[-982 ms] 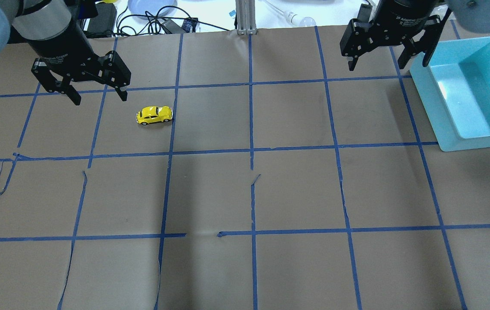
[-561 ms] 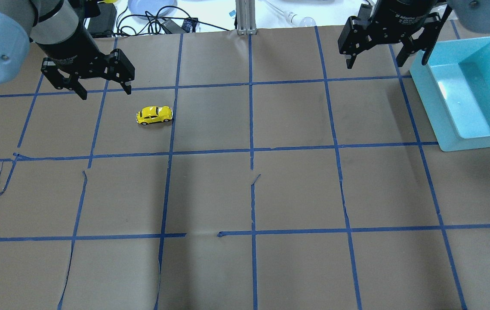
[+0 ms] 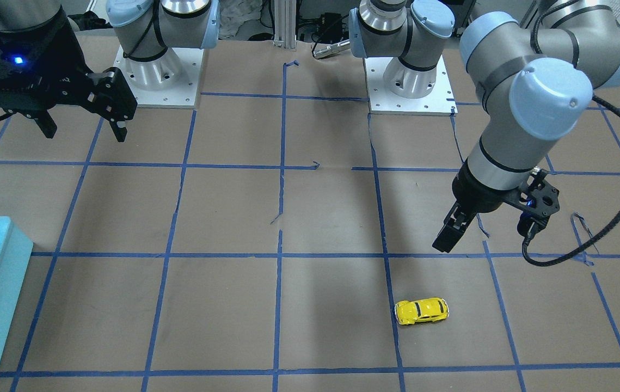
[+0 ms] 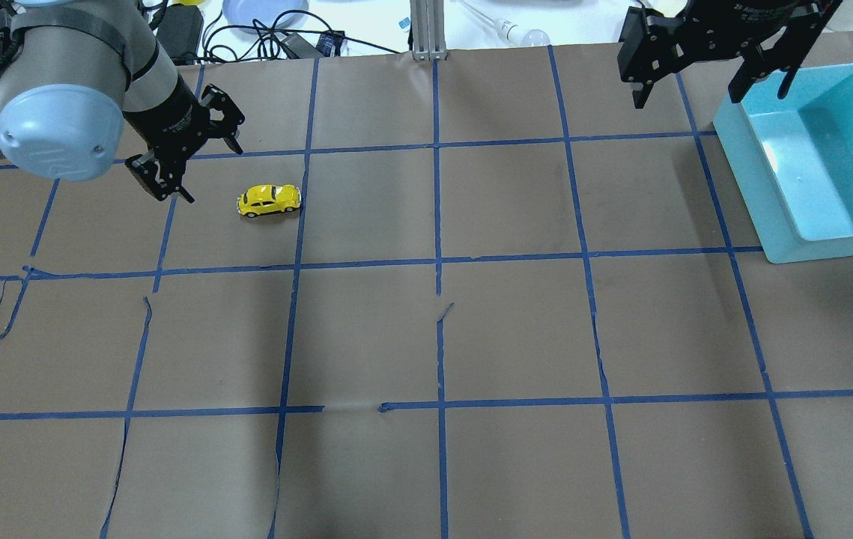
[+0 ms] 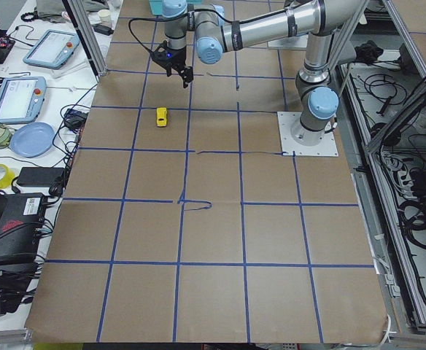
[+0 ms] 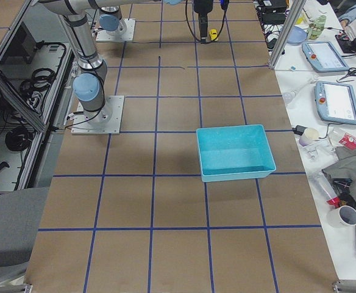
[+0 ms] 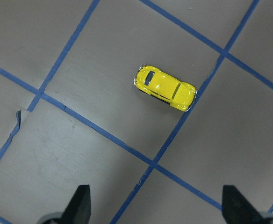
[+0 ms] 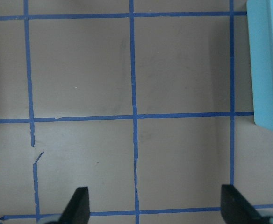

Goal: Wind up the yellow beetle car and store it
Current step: 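Lower the left gripper over the yellow beetle car and close on it, then drag the held yellow car along the table with the left gripper, then release the car and raise the left gripper away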

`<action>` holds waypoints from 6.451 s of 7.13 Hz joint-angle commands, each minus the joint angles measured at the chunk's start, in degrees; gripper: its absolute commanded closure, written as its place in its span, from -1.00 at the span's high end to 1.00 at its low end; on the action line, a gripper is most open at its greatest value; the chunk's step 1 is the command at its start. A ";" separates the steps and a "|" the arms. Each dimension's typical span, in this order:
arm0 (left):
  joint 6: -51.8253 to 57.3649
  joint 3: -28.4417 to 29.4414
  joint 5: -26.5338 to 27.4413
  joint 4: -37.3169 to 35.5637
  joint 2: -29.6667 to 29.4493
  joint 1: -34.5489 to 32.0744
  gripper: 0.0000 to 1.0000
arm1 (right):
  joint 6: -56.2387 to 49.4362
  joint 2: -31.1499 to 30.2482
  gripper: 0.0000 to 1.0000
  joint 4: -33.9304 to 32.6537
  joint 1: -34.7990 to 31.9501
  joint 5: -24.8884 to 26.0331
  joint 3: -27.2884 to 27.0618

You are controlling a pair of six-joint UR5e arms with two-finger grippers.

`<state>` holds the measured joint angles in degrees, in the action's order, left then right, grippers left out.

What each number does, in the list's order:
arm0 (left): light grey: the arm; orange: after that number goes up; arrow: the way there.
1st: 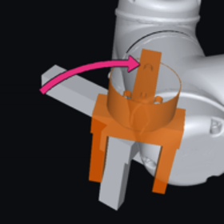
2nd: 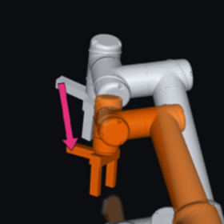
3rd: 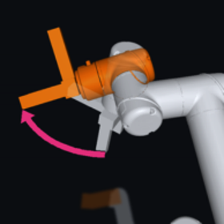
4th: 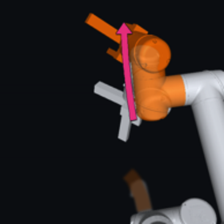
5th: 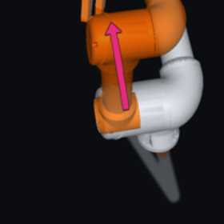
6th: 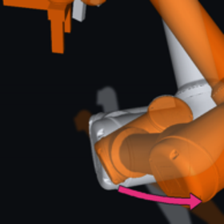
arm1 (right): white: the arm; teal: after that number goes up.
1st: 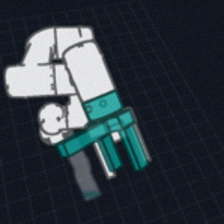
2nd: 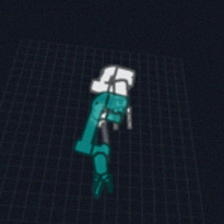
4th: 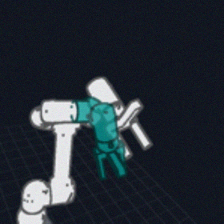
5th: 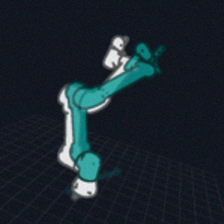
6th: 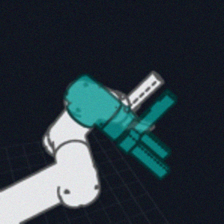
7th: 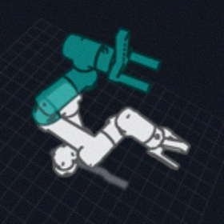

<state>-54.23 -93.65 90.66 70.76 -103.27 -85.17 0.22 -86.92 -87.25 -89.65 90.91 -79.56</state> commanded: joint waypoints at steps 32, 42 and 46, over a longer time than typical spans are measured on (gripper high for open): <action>-23.82 3.30 -6.83 -16.27 -21.28 1.23 -1.00 | 3.21 3.43 1.00 -0.82 -0.79 -0.82 -0.68; -11.54 3.48 -0.40 -16.98 -21.54 12.11 -1.00 | 3.30 3.51 1.00 -1.25 -0.70 -0.73 -0.59; -4.58 3.91 -0.31 -16.98 -21.80 16.17 -1.00 | 3.29 3.52 1.00 -1.26 -0.70 -0.73 -0.59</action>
<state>-59.73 -90.15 90.29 53.80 -125.00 -69.86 3.52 -83.42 -88.50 -90.35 90.18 -80.16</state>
